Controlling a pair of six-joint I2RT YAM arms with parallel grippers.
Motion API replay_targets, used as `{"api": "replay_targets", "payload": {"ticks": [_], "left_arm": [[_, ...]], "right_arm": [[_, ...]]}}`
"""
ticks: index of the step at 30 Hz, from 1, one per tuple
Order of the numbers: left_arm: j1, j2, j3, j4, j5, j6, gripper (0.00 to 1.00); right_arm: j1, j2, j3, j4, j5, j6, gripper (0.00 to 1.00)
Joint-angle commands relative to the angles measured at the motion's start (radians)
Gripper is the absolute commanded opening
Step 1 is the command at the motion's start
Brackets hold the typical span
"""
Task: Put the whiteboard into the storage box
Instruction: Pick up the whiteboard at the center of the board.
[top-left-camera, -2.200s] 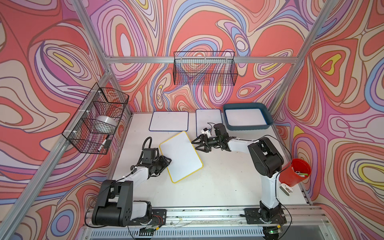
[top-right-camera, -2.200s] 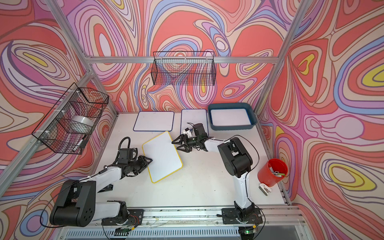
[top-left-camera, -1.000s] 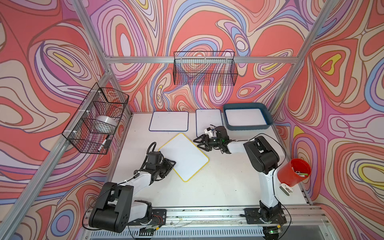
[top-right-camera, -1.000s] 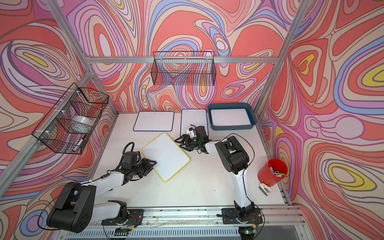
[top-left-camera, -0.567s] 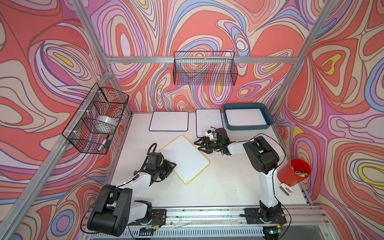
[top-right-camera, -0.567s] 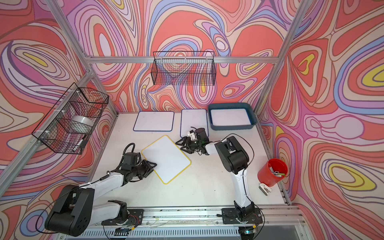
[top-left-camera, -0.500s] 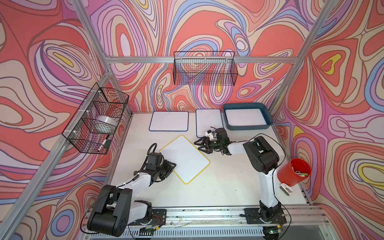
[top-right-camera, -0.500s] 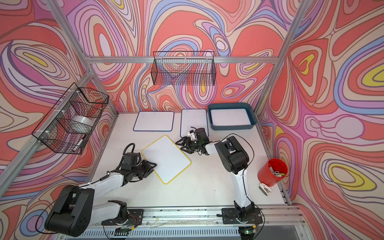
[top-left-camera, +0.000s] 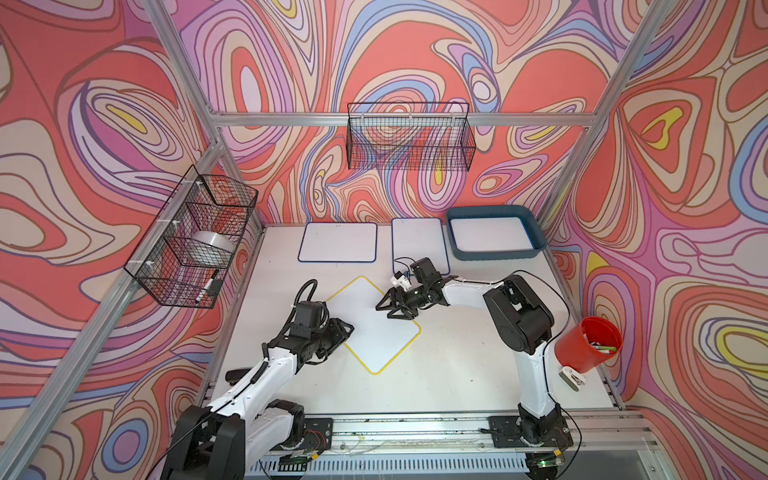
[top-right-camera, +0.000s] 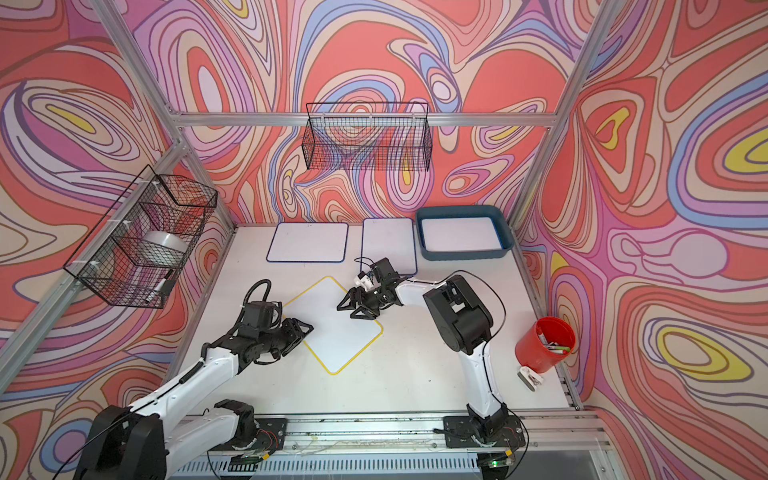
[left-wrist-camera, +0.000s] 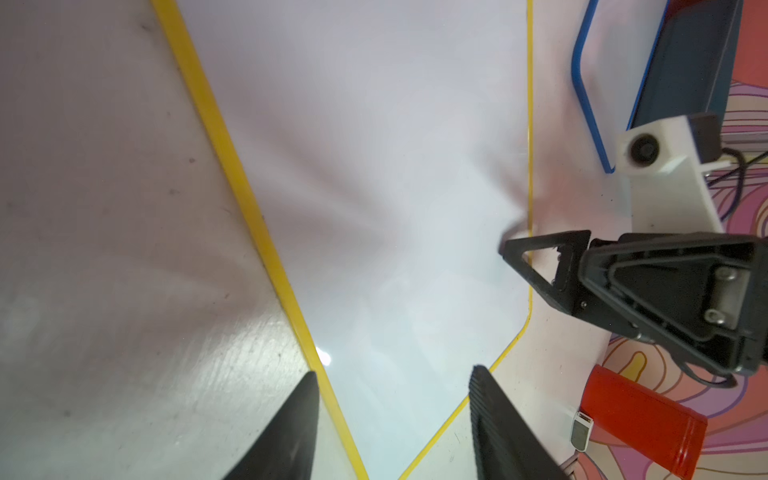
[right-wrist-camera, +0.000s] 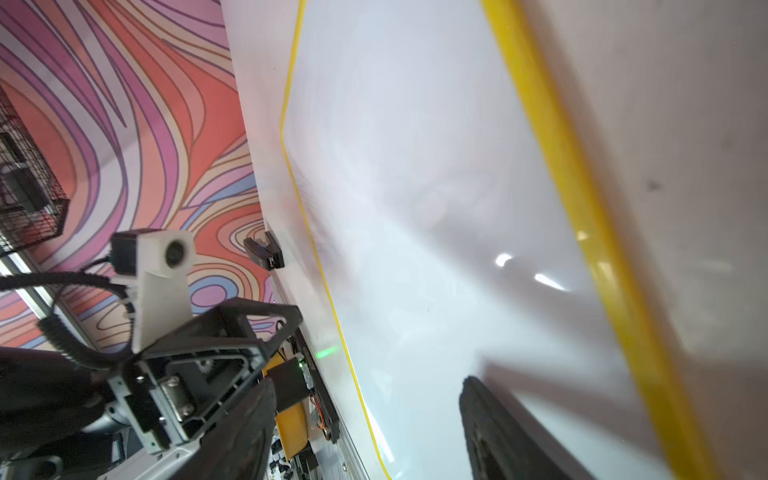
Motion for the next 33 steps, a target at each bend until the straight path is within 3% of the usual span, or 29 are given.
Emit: {"api": "replay_targets", "payload": {"ticks": [1,4,9,19,25,33], "left_arm": [[0.002,-0.015,0.066,-0.179,-0.118,0.087,0.6],[0.03,0.014,0.132,-0.199,-0.142,0.145,0.66],[0.15,0.174,0.25,-0.118,-0.024,0.216,0.65],[0.195,0.611,0.597,-0.092,0.024,0.335,0.62],[0.195,0.723,0.666,-0.105,-0.019,0.378,0.61],[0.194,0.773,0.657,-0.133,-0.012,0.415,0.61]], "right_arm": [[-0.034,-0.051,0.011,-0.161,0.03,-0.117,0.72],[-0.033,-0.107,-0.031,-0.192,0.029,-0.146,0.72],[-0.033,-0.215,-0.166,-0.258,0.004,-0.199,0.72],[-0.021,-0.318,-0.333,-0.284,0.021,-0.207,0.73],[-0.022,-0.27,-0.377,-0.133,0.01,-0.112,0.72],[-0.028,-0.182,-0.3,-0.098,0.059,-0.117,0.72]]}}
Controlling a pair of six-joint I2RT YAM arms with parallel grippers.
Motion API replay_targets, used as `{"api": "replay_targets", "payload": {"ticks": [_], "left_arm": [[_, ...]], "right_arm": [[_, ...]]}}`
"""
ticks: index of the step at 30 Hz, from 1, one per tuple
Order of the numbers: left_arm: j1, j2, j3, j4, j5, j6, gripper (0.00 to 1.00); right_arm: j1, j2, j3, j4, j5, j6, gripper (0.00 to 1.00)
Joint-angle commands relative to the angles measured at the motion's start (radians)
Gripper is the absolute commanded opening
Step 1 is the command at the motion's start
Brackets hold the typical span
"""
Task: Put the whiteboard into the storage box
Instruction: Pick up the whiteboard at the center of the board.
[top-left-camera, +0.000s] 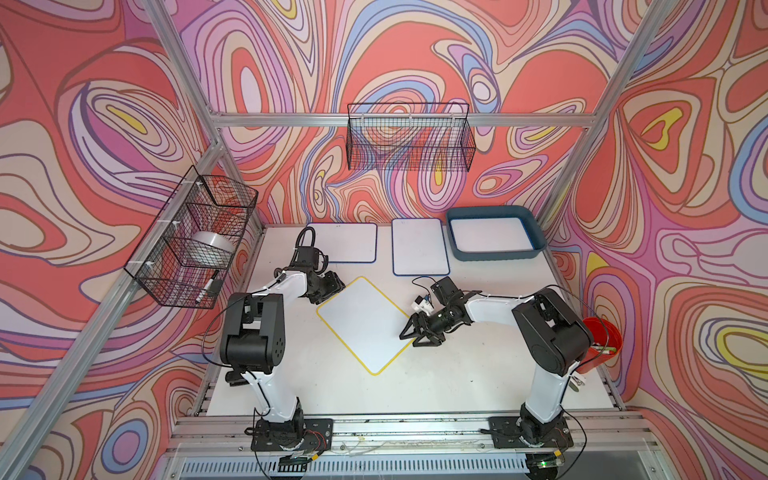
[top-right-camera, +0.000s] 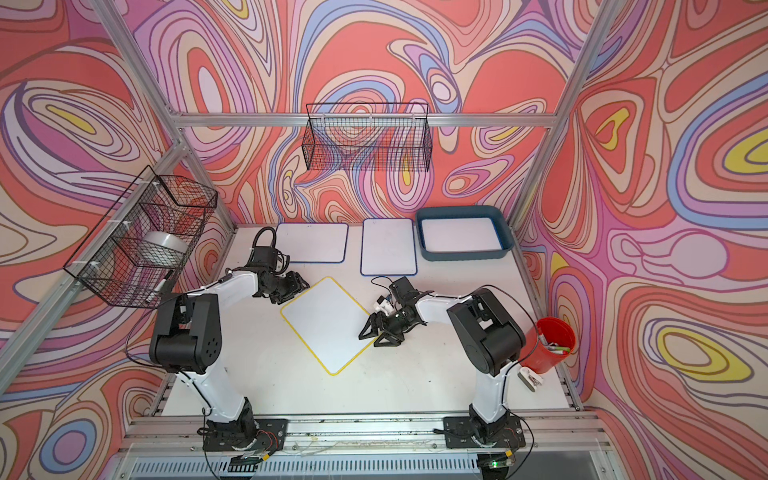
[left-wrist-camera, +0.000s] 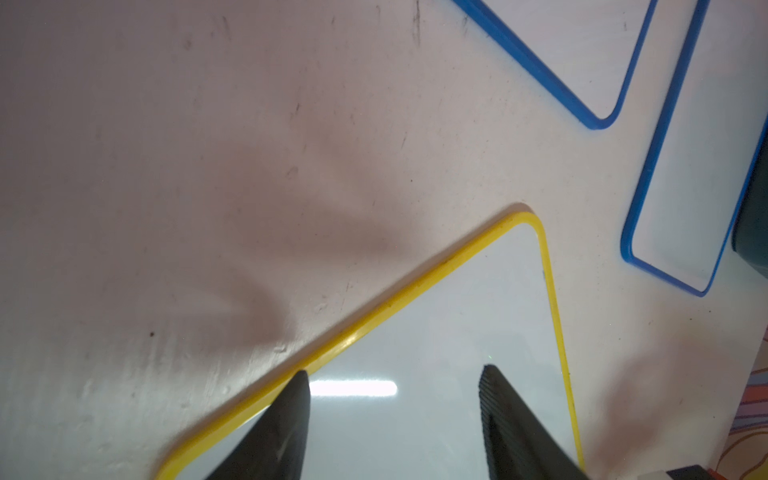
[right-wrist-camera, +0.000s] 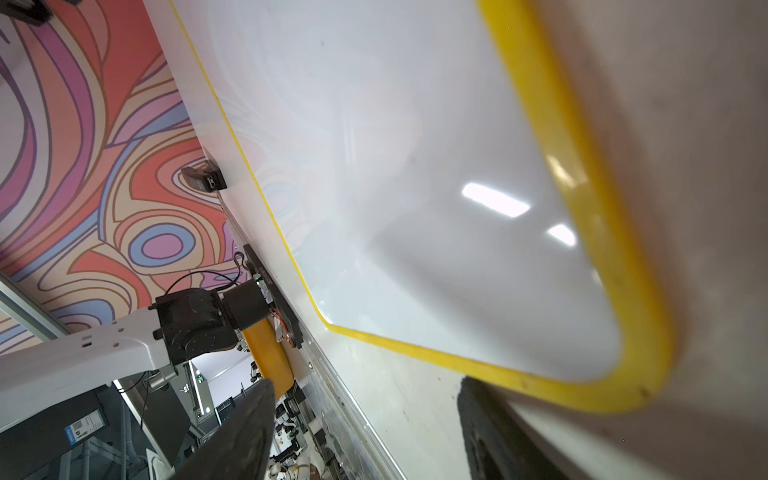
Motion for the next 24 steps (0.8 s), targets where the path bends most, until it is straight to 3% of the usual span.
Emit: {"api": "replay_targets", "payload": {"ticks": [1,15,18,22,24], "left_arm": [[0.005,0.023,-0.009,-0.045,-0.021,0.046,0.61],[-0.025,-0.032,-0.144,-0.04,0.009,0.001,0.6],[-0.023,-0.058,-0.114,-0.075,-0.028,-0.005,0.6],[-0.023,-0.084,-0.052,-0.049,0.054,-0.032,0.6],[-0.022,-0.076,0.002,-0.085,0.019,-0.012,0.6]], "right_arm": [[-0.005,0.062,0.033,0.049,0.049,0.004,0.72],[-0.136,0.175,0.125,0.116,-0.03,0.043,0.72],[-0.139,0.202,0.173,0.074,-0.027,-0.003,0.72],[-0.146,0.232,0.211,0.027,-0.012,-0.041,0.72],[-0.145,0.228,0.214,0.03,-0.01,-0.04,0.72]]}}
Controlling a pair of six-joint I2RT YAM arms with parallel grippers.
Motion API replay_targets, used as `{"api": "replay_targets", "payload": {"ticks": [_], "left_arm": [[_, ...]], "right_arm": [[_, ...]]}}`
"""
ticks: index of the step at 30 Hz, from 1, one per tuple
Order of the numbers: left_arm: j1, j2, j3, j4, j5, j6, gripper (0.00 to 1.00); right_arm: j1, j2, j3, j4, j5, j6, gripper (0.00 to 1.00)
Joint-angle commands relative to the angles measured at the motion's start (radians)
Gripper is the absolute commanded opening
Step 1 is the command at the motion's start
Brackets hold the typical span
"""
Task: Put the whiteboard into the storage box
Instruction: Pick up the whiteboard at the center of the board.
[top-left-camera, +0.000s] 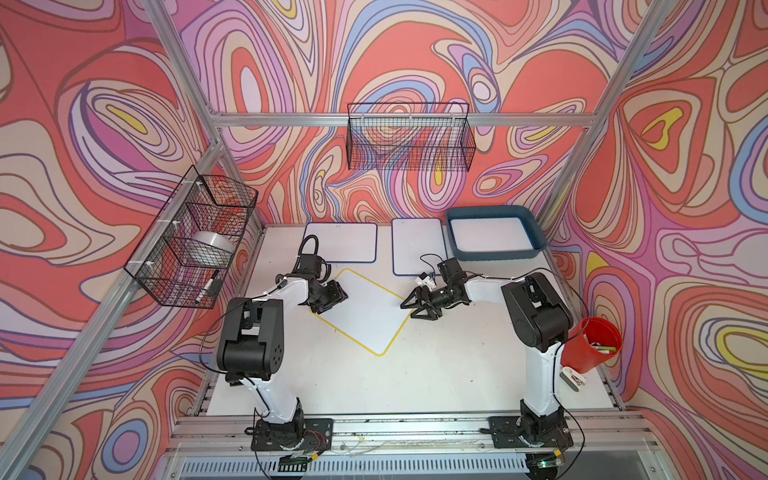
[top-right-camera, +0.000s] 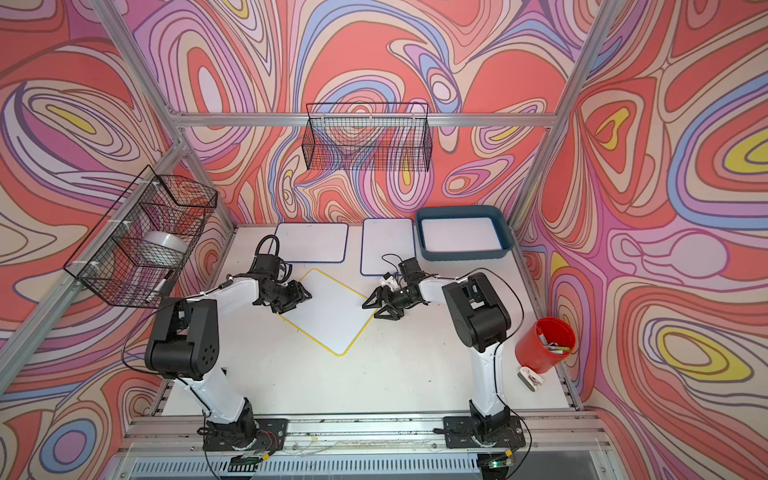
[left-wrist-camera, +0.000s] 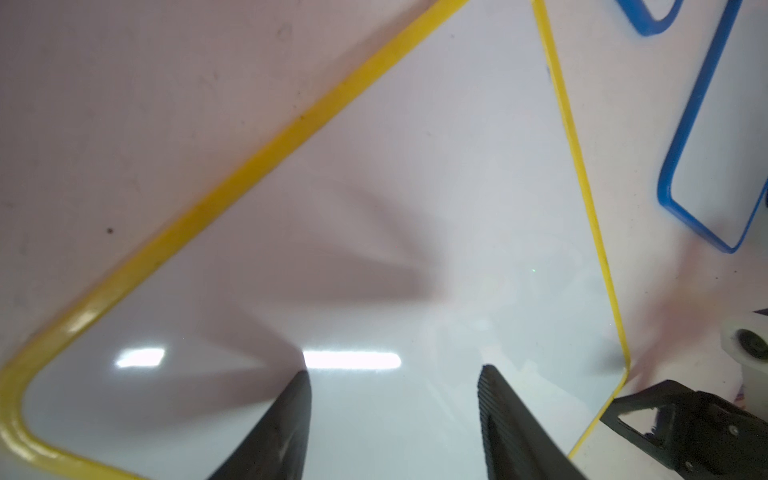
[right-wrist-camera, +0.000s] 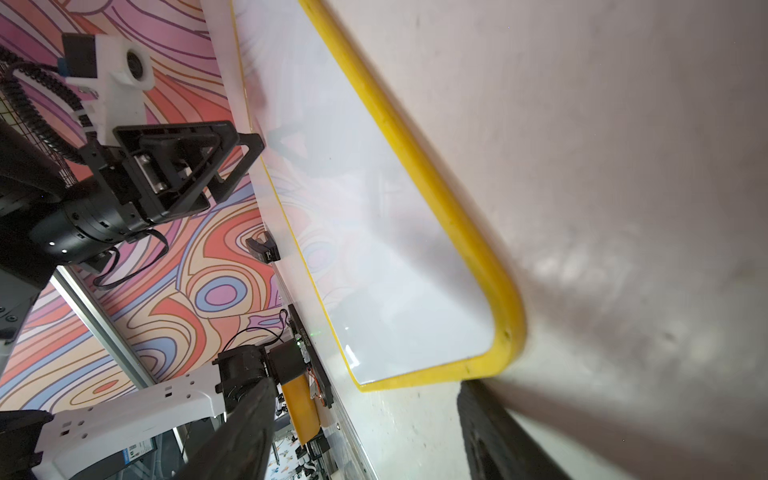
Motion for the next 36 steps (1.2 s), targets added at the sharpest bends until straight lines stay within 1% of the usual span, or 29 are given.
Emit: {"api": "replay_targets", "payload": {"ticks": [1,3,8,10,13,15,19,23,26,32,36], "left_arm": [[0.006,-0.01,0.104,-0.079,-0.029,0.018,0.6],[0.022,0.024,0.17,-0.121,-0.04,0.048,0.6],[0.064,0.106,0.282,-0.138,-0.076,0.101,0.6],[0.074,0.158,0.329,-0.151,-0.091,0.117,0.6],[0.084,0.229,0.389,-0.174,-0.081,0.135,0.6],[0.084,0.246,0.396,-0.157,-0.07,0.151,0.6],[0.085,0.263,0.38,-0.128,-0.033,0.178,0.6],[0.085,0.271,0.337,-0.099,-0.009,0.169,0.6],[0.084,0.261,0.276,-0.055,0.043,0.146,0.6],[0.082,0.212,0.149,-0.013,0.061,0.126,0.59],[0.07,0.157,0.049,0.023,0.102,0.087,0.59]], "right_arm": [[-0.001,0.032,-0.003,-0.035,0.082,-0.034,0.72],[-0.001,0.021,-0.014,-0.034,0.089,-0.034,0.72],[-0.001,-0.015,-0.062,-0.023,0.106,-0.031,0.72],[-0.001,-0.027,-0.081,-0.01,0.109,-0.023,0.72],[0.0,-0.04,-0.098,0.001,0.106,-0.015,0.72],[-0.001,-0.053,-0.111,0.008,0.107,-0.009,0.72],[0.007,-0.068,-0.131,0.003,0.107,-0.007,0.72],[0.024,-0.06,-0.138,0.009,0.108,-0.001,0.72],[0.036,-0.022,-0.121,0.02,0.106,0.001,0.72],[0.035,0.021,-0.059,0.017,0.099,0.011,0.72],[0.03,0.023,-0.019,0.013,0.108,0.021,0.72]]}}
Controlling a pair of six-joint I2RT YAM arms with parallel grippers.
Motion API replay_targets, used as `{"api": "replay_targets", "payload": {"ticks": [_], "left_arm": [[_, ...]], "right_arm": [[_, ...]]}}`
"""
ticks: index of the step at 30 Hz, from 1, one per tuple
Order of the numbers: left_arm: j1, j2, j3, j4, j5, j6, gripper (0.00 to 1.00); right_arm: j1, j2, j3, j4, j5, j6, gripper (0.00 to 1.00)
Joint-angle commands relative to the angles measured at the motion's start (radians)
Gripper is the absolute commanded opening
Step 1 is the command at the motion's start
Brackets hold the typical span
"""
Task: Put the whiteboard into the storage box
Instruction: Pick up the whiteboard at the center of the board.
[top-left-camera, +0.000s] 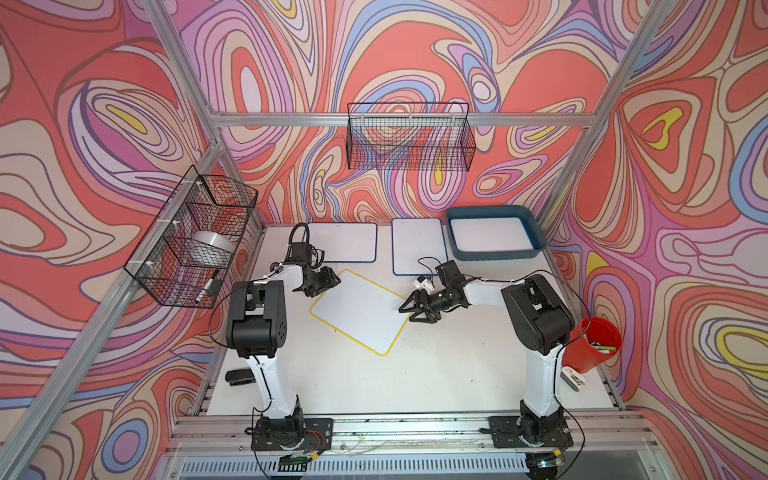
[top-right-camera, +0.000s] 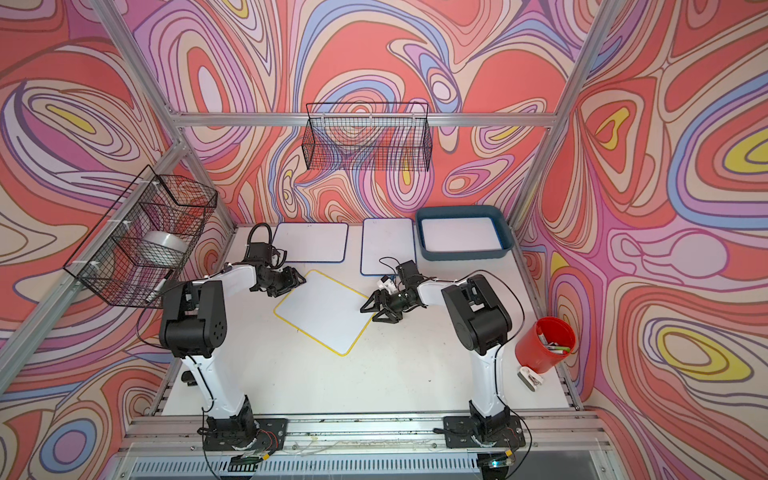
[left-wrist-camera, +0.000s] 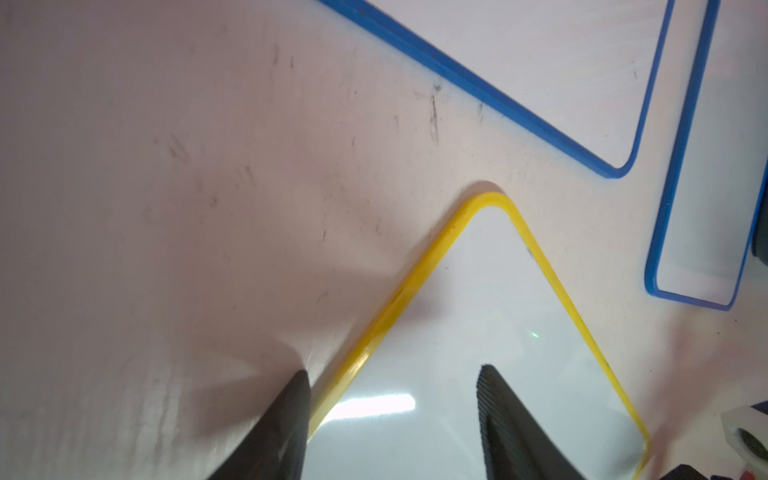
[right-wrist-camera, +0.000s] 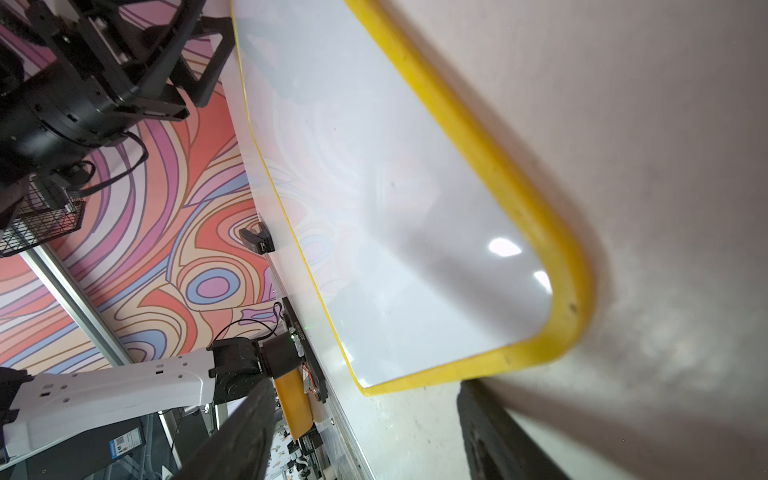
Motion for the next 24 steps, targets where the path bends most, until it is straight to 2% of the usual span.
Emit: {"api": "replay_targets", "payload": {"ticks": [1,5,9,13,18,24], "left_arm": [[-0.027,-0.025,-0.105,-0.067,0.078,-0.05,0.59],[-0.084,-0.058,-0.165,-0.087,0.076,-0.058,0.59],[-0.141,-0.058,-0.224,-0.079,0.145,-0.096,0.59],[-0.177,-0.102,-0.331,0.001,0.174,-0.175,0.59],[-0.209,-0.116,-0.392,0.049,0.2,-0.209,0.59],[-0.233,-0.097,-0.422,0.091,0.211,-0.243,0.59]], "right_arm": [[0.001,0.056,0.031,-0.005,0.085,0.006,0.72],[-0.013,0.087,0.06,0.011,0.077,0.022,0.72],[-0.045,0.097,0.08,0.027,0.079,0.042,0.72],[-0.05,0.098,0.107,-0.007,0.072,0.024,0.72],[-0.05,0.123,0.085,0.065,-0.041,0.063,0.72],[-0.05,0.105,0.082,0.08,-0.125,0.039,0.71]]}}
